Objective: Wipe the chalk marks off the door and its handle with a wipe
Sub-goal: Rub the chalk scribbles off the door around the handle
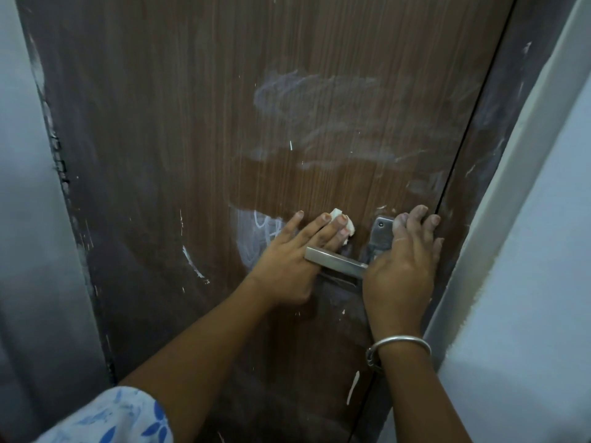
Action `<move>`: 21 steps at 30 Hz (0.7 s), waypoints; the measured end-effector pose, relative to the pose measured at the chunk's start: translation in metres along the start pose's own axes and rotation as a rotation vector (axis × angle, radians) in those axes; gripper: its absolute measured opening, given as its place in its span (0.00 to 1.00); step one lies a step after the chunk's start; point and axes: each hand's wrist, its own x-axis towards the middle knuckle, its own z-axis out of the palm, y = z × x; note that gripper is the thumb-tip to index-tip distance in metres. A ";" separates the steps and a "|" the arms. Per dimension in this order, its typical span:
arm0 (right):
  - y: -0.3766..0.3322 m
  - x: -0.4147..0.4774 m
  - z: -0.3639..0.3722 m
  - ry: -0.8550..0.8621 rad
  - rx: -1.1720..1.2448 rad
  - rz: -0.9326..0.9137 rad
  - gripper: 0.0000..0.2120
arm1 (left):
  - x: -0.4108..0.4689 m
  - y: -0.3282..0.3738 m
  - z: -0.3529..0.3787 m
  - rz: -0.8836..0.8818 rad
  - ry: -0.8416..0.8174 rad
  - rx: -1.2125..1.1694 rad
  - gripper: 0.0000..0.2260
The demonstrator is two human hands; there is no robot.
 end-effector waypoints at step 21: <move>-0.005 -0.005 0.005 0.265 -0.151 -0.086 0.06 | 0.103 -0.020 -0.072 0.591 0.128 0.341 0.25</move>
